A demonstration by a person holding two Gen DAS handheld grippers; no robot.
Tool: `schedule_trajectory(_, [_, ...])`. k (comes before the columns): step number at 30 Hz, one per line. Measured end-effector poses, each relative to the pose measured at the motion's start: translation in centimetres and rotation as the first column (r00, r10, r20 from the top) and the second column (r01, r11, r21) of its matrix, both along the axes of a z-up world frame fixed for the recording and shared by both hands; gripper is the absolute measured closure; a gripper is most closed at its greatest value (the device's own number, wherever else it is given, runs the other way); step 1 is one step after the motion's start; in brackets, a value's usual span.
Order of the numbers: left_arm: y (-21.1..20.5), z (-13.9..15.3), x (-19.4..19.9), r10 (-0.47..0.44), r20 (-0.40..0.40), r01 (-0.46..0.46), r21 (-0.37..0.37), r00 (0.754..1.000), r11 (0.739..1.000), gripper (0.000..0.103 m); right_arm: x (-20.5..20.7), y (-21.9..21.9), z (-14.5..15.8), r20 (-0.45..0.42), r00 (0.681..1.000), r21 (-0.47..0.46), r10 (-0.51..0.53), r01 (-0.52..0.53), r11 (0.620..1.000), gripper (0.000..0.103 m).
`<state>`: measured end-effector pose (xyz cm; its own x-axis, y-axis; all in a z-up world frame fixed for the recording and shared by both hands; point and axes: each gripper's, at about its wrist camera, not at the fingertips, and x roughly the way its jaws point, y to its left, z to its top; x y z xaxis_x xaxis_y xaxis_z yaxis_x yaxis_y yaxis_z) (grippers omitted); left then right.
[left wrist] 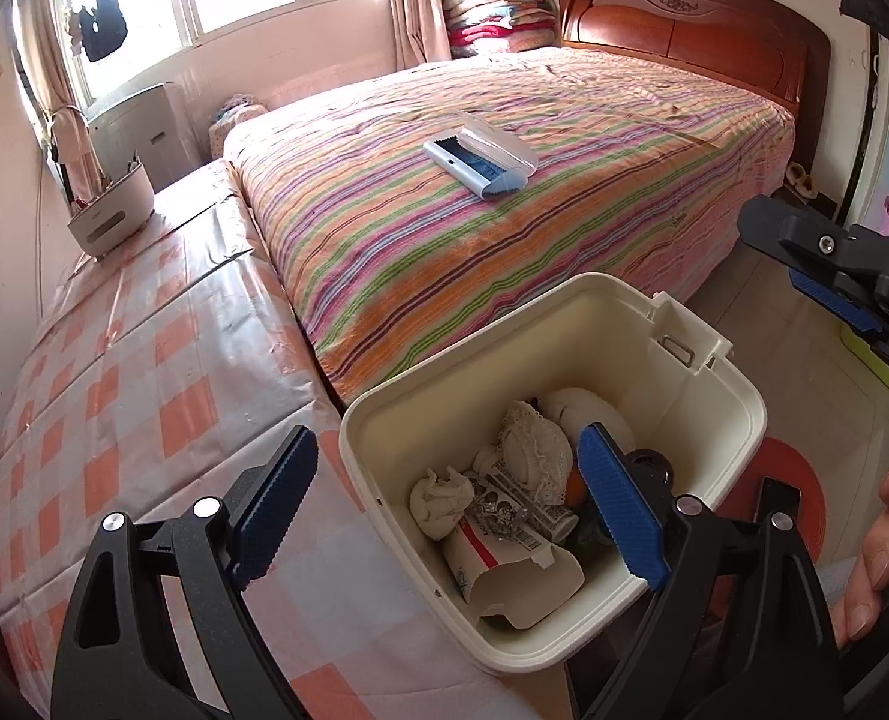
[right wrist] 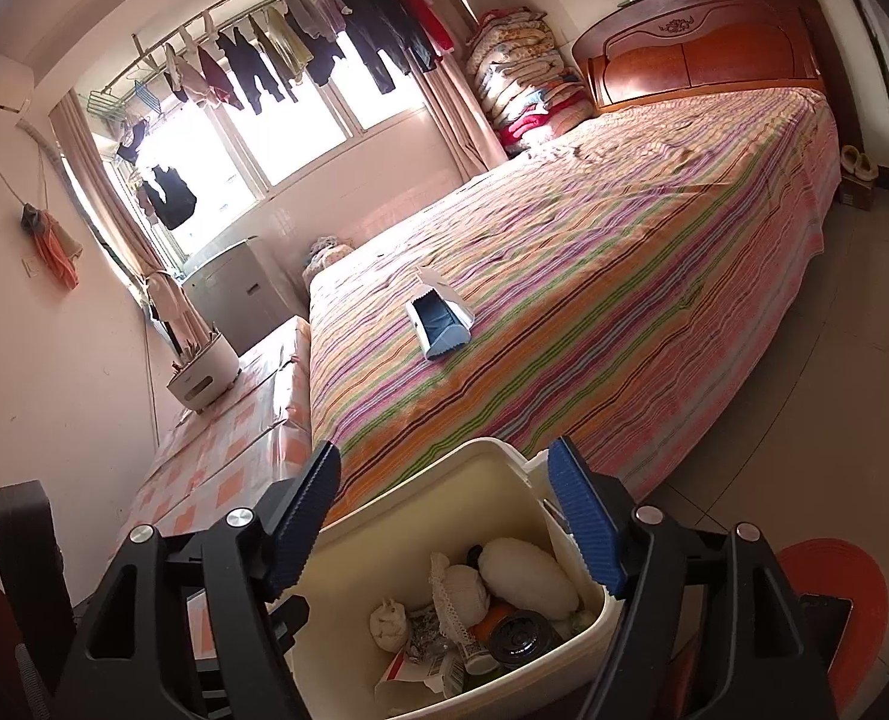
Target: Collect trash
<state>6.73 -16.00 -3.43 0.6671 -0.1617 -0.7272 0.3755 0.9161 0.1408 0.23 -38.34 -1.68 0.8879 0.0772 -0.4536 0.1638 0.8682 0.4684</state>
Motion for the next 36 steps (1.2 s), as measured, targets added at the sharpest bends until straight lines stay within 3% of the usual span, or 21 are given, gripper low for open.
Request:
schedule_trajectory(11, [7.2, 4.0, -8.0, 0.243, 0.093, -0.243, -0.015, 0.965, 0.97, 0.015, -6.6, 6.9, 3.2, -0.031, 0.987, -0.194, 0.158, -0.161, 0.968, 0.023])
schedule_trajectory(18, [10.4, 5.5, -12.2, 0.353, 0.115, -0.347, -0.066, 0.929, 0.936, 0.015, -9.1, 9.3, 3.5, -0.061, 0.968, -0.231, 0.244, -0.251, 0.94, 0.022])
schedule_trajectory(24, [12.5, 5.8, -13.1, 0.357, 0.099, -0.349, -0.088, 0.929, 0.933, 0.015, -9.5, 10.9, 4.0, -0.072, 0.97, -0.253, 0.231, -0.241, 0.937, 0.022])
schedule_trajectory(36, [14.2, 5.4, -11.3, 0.315, 0.067, -0.31, -0.08, 0.947, 0.947, 0.015, -8.0, 12.7, 4.7, -0.096, 0.979, -0.271, 0.183, -0.202, 0.941, 0.022])
